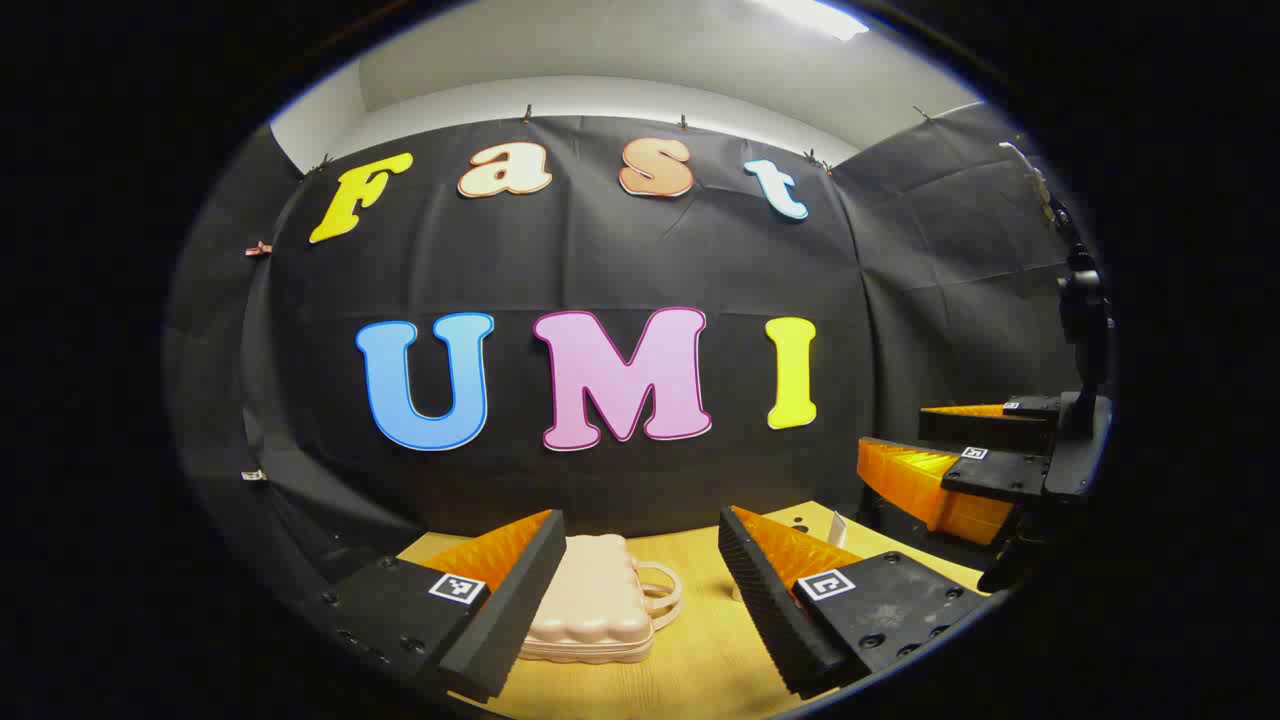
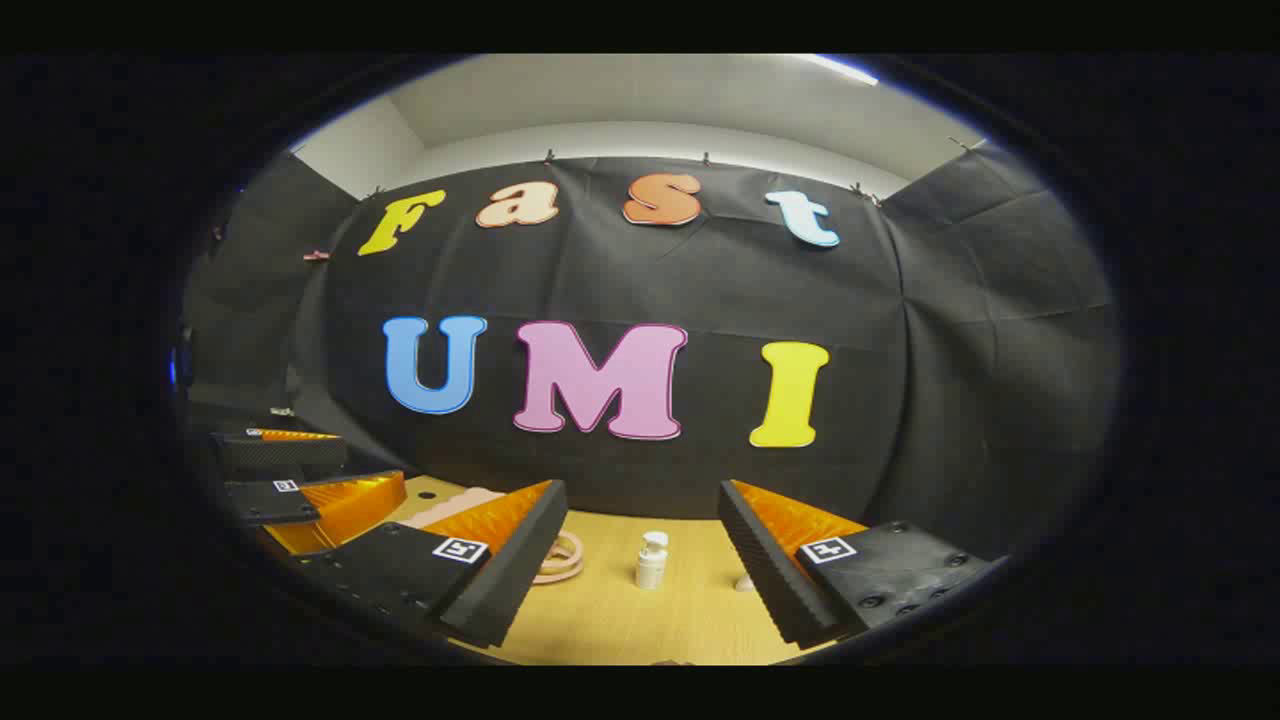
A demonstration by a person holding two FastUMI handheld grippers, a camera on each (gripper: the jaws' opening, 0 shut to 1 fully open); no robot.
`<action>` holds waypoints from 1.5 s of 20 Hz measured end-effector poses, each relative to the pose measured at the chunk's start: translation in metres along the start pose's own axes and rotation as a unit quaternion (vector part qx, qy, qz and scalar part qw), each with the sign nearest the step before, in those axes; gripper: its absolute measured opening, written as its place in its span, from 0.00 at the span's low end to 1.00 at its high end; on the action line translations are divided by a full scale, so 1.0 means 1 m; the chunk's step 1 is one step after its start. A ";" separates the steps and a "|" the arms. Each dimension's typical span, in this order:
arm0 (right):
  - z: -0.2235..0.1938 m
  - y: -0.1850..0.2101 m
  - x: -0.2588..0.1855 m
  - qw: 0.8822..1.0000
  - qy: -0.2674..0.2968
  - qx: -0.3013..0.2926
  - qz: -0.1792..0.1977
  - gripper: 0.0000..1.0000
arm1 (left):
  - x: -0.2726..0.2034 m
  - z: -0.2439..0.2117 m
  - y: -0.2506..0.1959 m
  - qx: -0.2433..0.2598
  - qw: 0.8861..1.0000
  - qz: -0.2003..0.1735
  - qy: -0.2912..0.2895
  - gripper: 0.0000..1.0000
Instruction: First open the suitcase, pack the skin care products into it, and then close the suitcase.
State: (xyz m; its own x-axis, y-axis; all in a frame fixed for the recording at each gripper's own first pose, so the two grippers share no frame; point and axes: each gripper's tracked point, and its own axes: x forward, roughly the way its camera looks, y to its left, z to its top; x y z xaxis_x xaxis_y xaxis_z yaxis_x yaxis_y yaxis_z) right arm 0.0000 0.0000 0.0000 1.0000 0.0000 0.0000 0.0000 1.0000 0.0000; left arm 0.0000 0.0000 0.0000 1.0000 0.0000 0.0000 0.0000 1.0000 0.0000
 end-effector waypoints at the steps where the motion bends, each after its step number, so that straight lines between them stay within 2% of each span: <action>1: 0.001 0.000 0.002 1.000 -0.001 0.000 0.003 0.97 | 0.001 -0.001 0.002 -0.006 1.000 0.002 0.000 0.98; 2: 0.002 0.001 0.003 1.000 -0.003 -0.001 0.005 0.94 | 0.003 -0.001 0.003 -0.012 1.000 0.005 0.004 0.98; 4: -0.001 0.005 0.005 1.000 0.003 -0.009 0.016 0.97 | 0.002 -0.004 0.012 -0.001 1.000 0.019 0.018 0.98; 5: -0.003 0.009 0.007 1.000 0.008 -0.016 0.024 0.94 | 0.000 0.002 0.019 0.007 1.000 0.028 0.011 0.98; 9: 0.000 0.019 0.019 0.999 0.009 -0.018 0.049 0.97 | -0.012 0.021 0.034 -0.003 0.998 0.062 -0.012 0.98; 16: -0.004 0.019 0.029 0.999 0.015 0.012 0.049 0.97 | -0.012 0.015 0.047 0.001 0.997 0.074 -0.001 0.97; 20: -0.007 0.028 0.031 0.998 0.019 0.018 0.065 0.97 | -0.012 0.024 0.058 -0.012 0.995 0.103 -0.009 0.97; 21: -0.004 0.031 0.033 0.997 0.017 0.019 0.070 0.94 | -0.010 0.021 0.057 -0.009 0.995 0.103 -0.008 0.98; 23: 0.000 0.032 0.037 0.997 0.006 0.012 0.074 0.97 | -0.004 0.017 0.053 -0.007 0.995 0.096 -0.005 0.97; 26: 0.014 0.020 0.045 0.998 -0.012 0.020 0.058 0.97 | 0.012 0.005 0.046 -0.004 0.996 0.085 0.003 0.98; 30: 0.026 -0.009 0.051 0.999 -0.026 0.012 0.029 0.97 | 0.047 -0.029 0.021 -0.011 0.998 0.048 0.030 0.98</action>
State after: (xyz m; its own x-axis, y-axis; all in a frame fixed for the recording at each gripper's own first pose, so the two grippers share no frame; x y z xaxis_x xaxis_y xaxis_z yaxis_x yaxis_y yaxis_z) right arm 0.0510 -0.0092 0.0258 0.9970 0.0571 0.0528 -0.0584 0.9980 0.0227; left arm 0.0470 0.0207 -0.0286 0.9935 0.0958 -0.0615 -0.0971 0.9951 -0.0190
